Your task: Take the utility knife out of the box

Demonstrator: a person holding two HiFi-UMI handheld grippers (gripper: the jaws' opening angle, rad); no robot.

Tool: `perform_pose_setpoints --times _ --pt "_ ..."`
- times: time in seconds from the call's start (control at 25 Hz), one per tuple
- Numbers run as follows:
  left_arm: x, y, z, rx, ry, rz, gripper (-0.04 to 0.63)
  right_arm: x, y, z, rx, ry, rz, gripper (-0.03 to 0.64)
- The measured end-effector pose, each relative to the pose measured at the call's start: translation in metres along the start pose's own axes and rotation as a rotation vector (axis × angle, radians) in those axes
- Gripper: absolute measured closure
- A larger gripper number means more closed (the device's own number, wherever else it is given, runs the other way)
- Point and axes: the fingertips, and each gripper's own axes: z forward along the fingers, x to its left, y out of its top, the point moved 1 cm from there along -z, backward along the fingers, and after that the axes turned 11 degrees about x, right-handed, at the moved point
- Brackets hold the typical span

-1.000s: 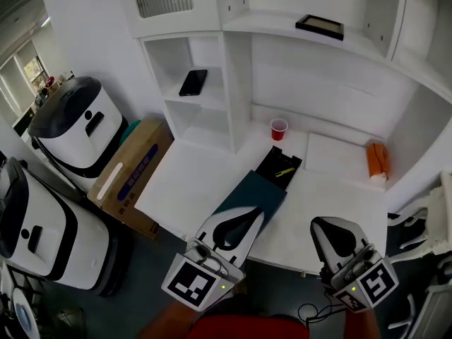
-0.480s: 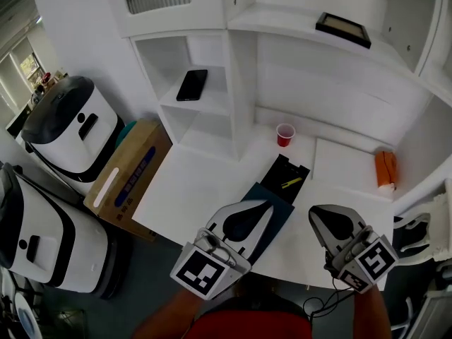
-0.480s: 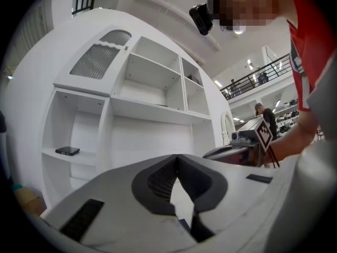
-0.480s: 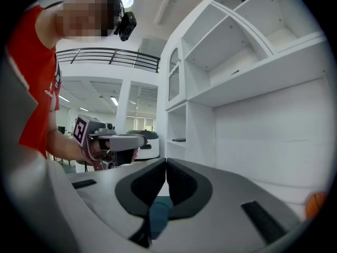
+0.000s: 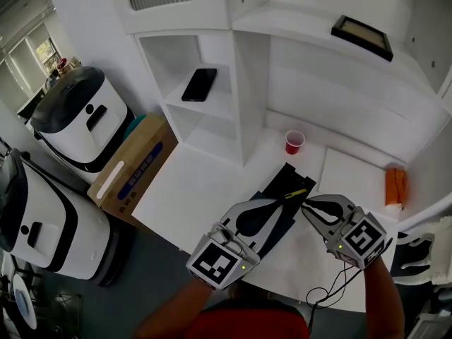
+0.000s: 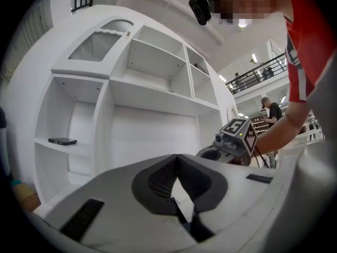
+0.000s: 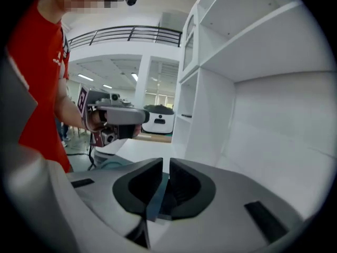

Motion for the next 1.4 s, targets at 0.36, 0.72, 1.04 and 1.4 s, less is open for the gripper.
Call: perform_pose_setpoints --times 0.36,0.72,1.04,1.4 --pt "0.012 -0.014 0.005 0.043 0.050 -0.037 0.590 -0.023 -0.059 0.076 0.339 0.223 -0.303 0.499" --pt "0.030 -0.023 0.006 0.077 0.101 -0.070 0.591 -0.033 -0.104 0.135 0.594 0.401 -0.537 0.485" --pt "0.037 -0.030 0.008 0.094 0.123 -0.090 0.590 -0.035 -0.131 0.165 0.740 0.493 -0.627 0.485" --pt "0.045 -0.036 0.006 0.098 0.134 -0.081 0.591 -0.033 -0.147 0.177 0.833 0.590 -0.623 0.486"
